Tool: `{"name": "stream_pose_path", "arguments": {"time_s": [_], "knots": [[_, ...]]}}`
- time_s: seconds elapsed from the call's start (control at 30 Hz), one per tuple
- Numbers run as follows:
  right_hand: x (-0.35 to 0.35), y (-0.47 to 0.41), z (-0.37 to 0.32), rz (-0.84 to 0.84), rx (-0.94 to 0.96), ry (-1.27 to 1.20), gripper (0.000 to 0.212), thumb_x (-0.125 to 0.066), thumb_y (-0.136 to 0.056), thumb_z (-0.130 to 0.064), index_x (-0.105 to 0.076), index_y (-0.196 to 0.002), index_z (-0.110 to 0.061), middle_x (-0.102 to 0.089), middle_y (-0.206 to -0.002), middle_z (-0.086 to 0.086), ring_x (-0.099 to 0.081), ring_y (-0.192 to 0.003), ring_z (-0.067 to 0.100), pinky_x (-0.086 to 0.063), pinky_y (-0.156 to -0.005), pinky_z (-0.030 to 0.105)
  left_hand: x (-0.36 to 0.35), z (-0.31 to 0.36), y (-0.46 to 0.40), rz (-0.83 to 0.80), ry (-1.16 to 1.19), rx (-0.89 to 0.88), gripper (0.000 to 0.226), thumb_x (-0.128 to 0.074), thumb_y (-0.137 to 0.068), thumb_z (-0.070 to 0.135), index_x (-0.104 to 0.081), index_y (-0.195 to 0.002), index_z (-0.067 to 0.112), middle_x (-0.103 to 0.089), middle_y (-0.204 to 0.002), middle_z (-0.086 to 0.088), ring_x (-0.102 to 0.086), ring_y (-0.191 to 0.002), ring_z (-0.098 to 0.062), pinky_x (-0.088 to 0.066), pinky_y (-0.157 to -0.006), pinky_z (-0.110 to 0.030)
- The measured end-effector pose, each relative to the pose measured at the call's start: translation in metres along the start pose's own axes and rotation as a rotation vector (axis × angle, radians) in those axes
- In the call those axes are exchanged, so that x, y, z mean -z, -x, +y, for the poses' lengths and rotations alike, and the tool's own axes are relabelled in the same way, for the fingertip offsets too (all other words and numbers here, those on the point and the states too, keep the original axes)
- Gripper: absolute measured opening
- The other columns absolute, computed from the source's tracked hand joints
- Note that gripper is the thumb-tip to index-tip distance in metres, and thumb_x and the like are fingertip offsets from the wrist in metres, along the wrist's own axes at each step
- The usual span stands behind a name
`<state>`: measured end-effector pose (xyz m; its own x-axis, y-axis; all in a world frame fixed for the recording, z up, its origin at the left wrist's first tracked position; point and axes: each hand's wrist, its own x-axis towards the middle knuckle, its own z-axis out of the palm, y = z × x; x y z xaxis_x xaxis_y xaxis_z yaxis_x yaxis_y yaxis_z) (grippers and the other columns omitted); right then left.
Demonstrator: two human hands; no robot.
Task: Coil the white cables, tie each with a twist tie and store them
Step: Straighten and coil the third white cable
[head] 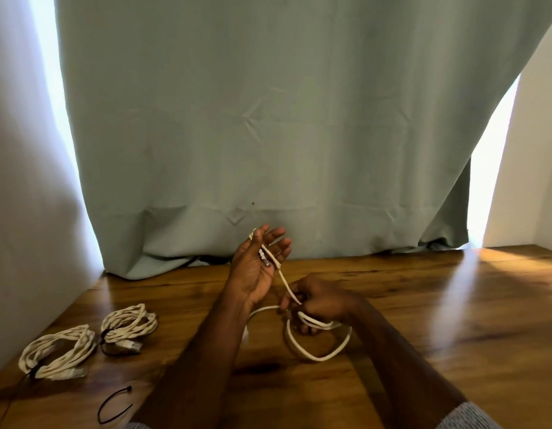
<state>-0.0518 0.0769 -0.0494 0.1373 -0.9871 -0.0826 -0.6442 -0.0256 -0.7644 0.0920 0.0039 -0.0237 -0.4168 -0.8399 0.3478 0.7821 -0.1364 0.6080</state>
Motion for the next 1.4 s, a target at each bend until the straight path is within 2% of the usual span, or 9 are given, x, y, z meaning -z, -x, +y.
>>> {"name": "stream_pose_path", "arguments": {"time_s": [0.23, 0.33, 0.43, 0.63, 0.77, 0.87, 1.07, 1.23, 1.4], "knots": [[0.002, 0.001, -0.012, -0.159, 0.078, 0.067, 0.018, -0.065, -0.093, -0.004, -0.071, -0.111, -0.003, -0.073, -0.088, 0.007, -0.071, -0.070, 0.013, -0.059, -0.064, 0.027, -0.001, -0.011, 0.001, 0.032, -0.190, 0.019, 0.026, -0.044, -0.103, 0.025, -0.052, -0.127, 0.028, -0.071, -0.116, -0.007, -0.071, -0.100, -0.036, -0.059, -0.081, -0.046], [0.008, 0.002, -0.004, -0.129, 0.129, 0.031, 0.016, -0.064, -0.091, 0.001, -0.072, -0.105, 0.000, -0.073, -0.083, 0.003, -0.070, -0.069, 0.010, -0.058, -0.067, 0.025, 0.003, -0.021, 0.002, 0.041, -0.509, -0.028, 0.024, -0.043, -0.105, 0.026, -0.050, -0.127, 0.033, -0.076, -0.103, -0.002, -0.074, -0.088, -0.031, -0.061, -0.070, -0.039], [0.011, 0.011, -0.001, -0.183, 0.144, -0.184, 0.014, -0.057, -0.095, 0.003, -0.068, -0.103, 0.003, -0.069, -0.083, 0.015, -0.070, -0.063, 0.016, -0.059, -0.061, 0.027, 0.012, -0.029, 0.002, 0.014, -0.944, -0.153, 0.019, -0.043, -0.104, 0.038, -0.057, -0.117, 0.033, -0.074, -0.092, -0.009, -0.073, -0.084, -0.029, -0.060, -0.077, -0.049], [0.016, 0.019, 0.007, -0.348, -0.043, -0.586, 0.031, -0.054, -0.096, -0.022, -0.067, -0.108, 0.003, -0.072, -0.097, 0.023, -0.075, -0.081, 0.033, -0.062, -0.074, 0.043, 0.027, -0.043, 0.018, -0.013, -1.578, -0.512, 0.032, -0.032, -0.104, 0.040, -0.051, -0.089, 0.019, -0.059, -0.077, -0.003, -0.058, -0.070, -0.021, -0.048, -0.066, -0.043], [0.025, 0.015, 0.018, -0.086, -0.071, -0.768, 0.068, -0.030, -0.103, -0.058, -0.062, -0.128, -0.004, -0.067, -0.116, 0.030, -0.069, -0.100, 0.044, -0.062, -0.072, 0.048, 0.047, -0.038, 0.008, 0.074, -1.498, -0.458, 0.007, -0.060, -0.092, 0.022, -0.057, -0.095, 0.016, -0.064, -0.092, -0.006, -0.063, -0.086, -0.024, -0.049, -0.073, -0.035], [0.028, 0.012, 0.020, 0.126, -0.041, -0.788, 0.063, -0.031, -0.102, -0.061, -0.062, -0.128, -0.013, -0.070, -0.114, 0.022, -0.070, -0.101, 0.040, -0.060, -0.079, 0.048, 0.065, -0.038, 0.000, 0.241, -1.445, -0.377, 0.022, -0.075, -0.075, 0.006, -0.061, -0.092, 0.003, -0.065, -0.088, -0.015, -0.065, -0.082, -0.032, -0.051, -0.067, -0.036], [0.020, 0.015, 0.017, 0.391, 0.052, -0.194, 0.018, -0.066, -0.096, -0.027, -0.068, -0.098, -0.009, -0.061, -0.068, 0.007, -0.052, -0.050, 0.013, -0.037, -0.046, 0.025, 0.078, -0.038, -0.010, 0.509, -1.239, -0.274, 0.035, -0.046, -0.104, 0.022, -0.063, -0.080, 0.002, -0.065, -0.079, -0.017, -0.066, -0.081, -0.038, -0.050, -0.068, -0.042], [0.005, 0.015, -0.018, 0.509, 0.287, -0.034, 0.032, -0.077, -0.082, -0.049, -0.071, -0.092, -0.019, -0.062, -0.060, -0.007, -0.050, -0.049, 0.002, -0.039, -0.047, 0.020, 0.071, -0.035, -0.002, 0.445, -1.477, -0.243, 0.015, -0.064, -0.091, 0.013, -0.064, -0.090, -0.003, -0.067, -0.094, -0.022, -0.064, -0.091, -0.036, -0.044, -0.074, -0.037], [-0.015, 0.002, -0.023, 0.333, 0.138, 0.539, 0.047, -0.075, -0.068, -0.068, -0.071, -0.085, -0.025, -0.068, -0.074, -0.007, -0.063, -0.067, 0.007, -0.046, -0.055, 0.026, 0.073, -0.043, -0.008, 0.399, -1.491, -0.196, 0.017, -0.058, -0.093, 0.010, -0.055, -0.077, 0.007, -0.066, -0.087, -0.018, -0.065, -0.085, -0.034, -0.053, -0.076, -0.046]]}}
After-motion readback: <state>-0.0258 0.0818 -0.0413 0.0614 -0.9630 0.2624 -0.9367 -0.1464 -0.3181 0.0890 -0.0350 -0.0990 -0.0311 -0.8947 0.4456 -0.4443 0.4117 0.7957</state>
